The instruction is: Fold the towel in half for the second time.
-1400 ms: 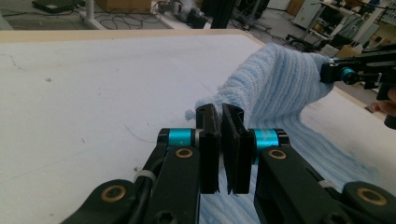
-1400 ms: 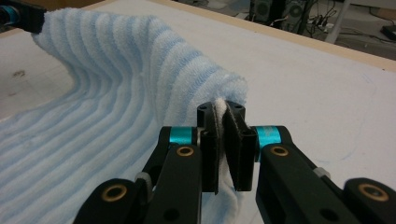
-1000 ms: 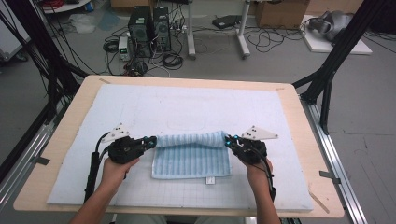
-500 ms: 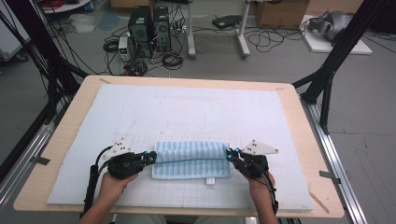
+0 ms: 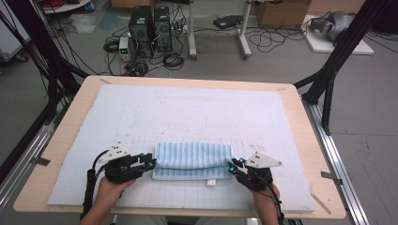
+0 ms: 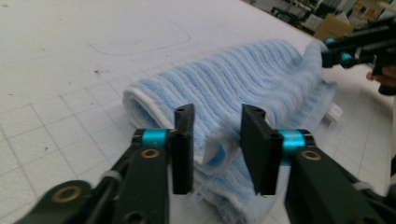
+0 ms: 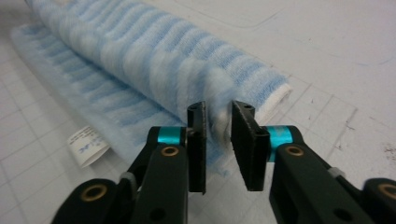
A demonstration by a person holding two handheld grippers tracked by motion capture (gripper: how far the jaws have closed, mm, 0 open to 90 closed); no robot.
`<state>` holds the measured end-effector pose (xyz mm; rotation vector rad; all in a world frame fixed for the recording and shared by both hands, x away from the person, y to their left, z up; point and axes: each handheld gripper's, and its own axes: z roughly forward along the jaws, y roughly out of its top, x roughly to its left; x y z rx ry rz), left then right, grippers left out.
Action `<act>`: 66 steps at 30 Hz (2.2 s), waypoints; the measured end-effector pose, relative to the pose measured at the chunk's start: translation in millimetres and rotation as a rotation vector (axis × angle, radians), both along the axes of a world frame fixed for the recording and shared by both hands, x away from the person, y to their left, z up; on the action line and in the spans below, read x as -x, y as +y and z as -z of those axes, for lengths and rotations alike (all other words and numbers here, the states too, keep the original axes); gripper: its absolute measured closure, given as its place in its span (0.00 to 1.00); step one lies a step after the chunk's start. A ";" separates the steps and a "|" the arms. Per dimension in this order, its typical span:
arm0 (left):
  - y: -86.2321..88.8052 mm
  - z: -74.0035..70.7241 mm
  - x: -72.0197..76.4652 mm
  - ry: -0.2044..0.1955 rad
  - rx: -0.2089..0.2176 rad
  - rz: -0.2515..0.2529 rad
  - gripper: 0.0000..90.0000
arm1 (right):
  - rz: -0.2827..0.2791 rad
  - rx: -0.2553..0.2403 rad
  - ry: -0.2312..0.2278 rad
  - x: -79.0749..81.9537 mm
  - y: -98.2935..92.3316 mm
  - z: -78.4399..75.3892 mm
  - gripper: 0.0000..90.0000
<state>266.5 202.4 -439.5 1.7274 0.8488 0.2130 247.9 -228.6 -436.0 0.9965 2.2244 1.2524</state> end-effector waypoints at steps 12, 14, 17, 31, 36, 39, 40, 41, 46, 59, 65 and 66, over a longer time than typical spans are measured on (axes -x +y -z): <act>-2.2 -5.2 -4.3 -0.019 0.030 -0.030 0.66 | 0.041 -0.033 -0.052 0.7 1.1 -22.0 0.72; -6.2 -3.2 -6.2 -0.002 0.018 -0.027 0.68 | 0.057 0.022 -0.037 -5.3 9.6 -19.1 0.72; -12.0 0.5 -8.6 0.034 -0.006 -0.025 0.72 | 0.056 0.055 -0.001 -13.3 20.0 -13.5 0.73; -31.1 11.0 2.5 0.109 -0.190 0.034 0.77 | -0.025 0.171 0.056 -4.3 29.7 6.5 0.72; -29.9 10.4 2.3 0.111 -0.172 0.044 0.75 | -0.021 0.137 0.064 -2.0 26.7 5.6 0.66; -26.7 7.7 1.8 0.083 -0.118 0.031 0.61 | 0.004 0.079 0.040 0.1 21.2 0.4 0.55; -23.3 5.8 1.0 0.066 -0.093 0.022 0.57 | 0.027 0.063 0.023 0.9 18.7 -1.5 0.50; -21.4 4.6 0.9 0.056 -0.075 0.014 0.56 | 0.049 0.051 0.009 1.6 15.3 -3.7 0.47; -10.1 -3.8 -0.5 -0.017 0.012 -0.052 0.38 | 0.098 0.003 -0.023 4.9 3.0 -10.8 0.37; 17.7 -21.9 -1.8 -0.125 0.056 -0.108 0.26 | 0.210 -0.052 -0.062 9.1 -34.9 -24.0 0.15; 24.9 -24.7 -2.6 -0.143 0.053 -0.133 0.27 | 0.242 -0.068 -0.075 11.0 -51.5 -24.6 0.13; 25.3 -24.8 -2.4 -0.144 0.056 -0.138 0.27 | 0.246 -0.067 -0.076 12.0 -53.4 -24.5 0.13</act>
